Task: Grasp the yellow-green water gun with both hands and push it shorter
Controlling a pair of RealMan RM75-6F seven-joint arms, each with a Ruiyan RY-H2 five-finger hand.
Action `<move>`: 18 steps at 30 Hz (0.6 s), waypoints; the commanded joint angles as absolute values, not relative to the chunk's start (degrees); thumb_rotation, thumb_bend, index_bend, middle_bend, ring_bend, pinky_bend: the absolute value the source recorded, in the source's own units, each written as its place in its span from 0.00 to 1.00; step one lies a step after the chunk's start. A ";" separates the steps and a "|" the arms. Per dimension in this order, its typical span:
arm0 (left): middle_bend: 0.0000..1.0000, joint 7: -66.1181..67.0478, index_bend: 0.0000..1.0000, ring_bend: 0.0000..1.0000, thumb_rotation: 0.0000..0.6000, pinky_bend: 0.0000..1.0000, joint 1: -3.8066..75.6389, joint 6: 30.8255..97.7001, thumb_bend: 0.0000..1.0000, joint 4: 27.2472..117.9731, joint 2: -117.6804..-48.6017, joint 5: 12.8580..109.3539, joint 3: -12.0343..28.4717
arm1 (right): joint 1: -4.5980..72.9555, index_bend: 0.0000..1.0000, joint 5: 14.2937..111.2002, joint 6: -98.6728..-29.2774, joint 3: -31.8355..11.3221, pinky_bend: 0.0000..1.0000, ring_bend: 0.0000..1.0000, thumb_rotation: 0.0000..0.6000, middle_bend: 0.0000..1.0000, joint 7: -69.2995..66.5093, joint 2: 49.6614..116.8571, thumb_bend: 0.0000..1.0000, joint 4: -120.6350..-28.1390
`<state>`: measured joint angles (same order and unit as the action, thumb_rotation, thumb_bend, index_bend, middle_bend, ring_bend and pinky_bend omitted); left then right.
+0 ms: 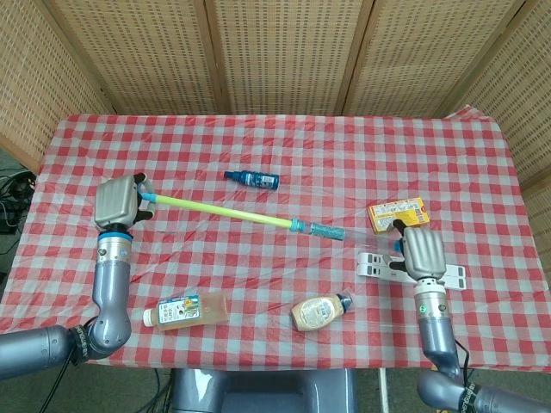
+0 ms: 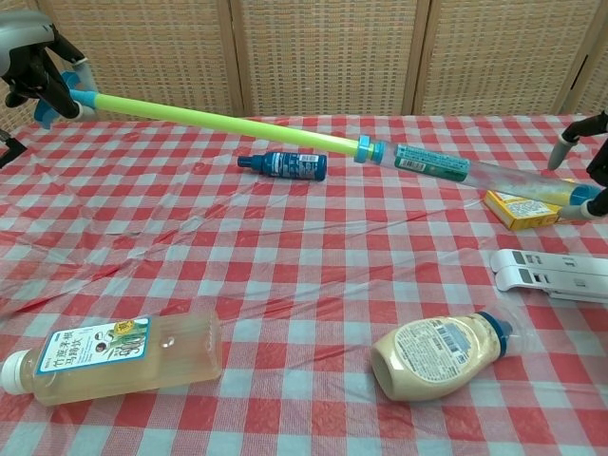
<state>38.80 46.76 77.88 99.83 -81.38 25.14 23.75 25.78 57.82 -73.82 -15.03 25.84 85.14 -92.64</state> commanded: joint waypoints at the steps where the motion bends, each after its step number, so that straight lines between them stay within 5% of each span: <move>1: 0.95 38.58 0.85 0.89 1.00 0.79 46.68 77.86 0.69 99.99 -81.25 25.24 23.78 | 25.89 0.43 57.73 -73.76 -14.98 0.65 1.00 1.00 1.00 25.91 85.27 0.37 -92.70; 11: 0.95 38.23 0.85 0.89 1.00 0.79 46.54 77.77 0.69 100.38 -80.92 25.55 23.61 | 26.23 0.45 57.23 -73.80 -15.07 0.65 1.00 1.00 1.00 26.03 85.62 0.38 -92.10; 18: 0.95 38.10 0.85 0.89 1.00 0.79 46.37 77.60 0.69 100.91 -80.55 25.48 23.43 | 26.41 0.56 57.42 -74.19 -15.15 0.65 1.00 1.00 1.00 25.77 86.24 0.40 -91.04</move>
<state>38.10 46.37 77.61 100.91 -80.56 25.49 23.43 26.38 57.40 -74.17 -15.17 25.76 86.21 -91.07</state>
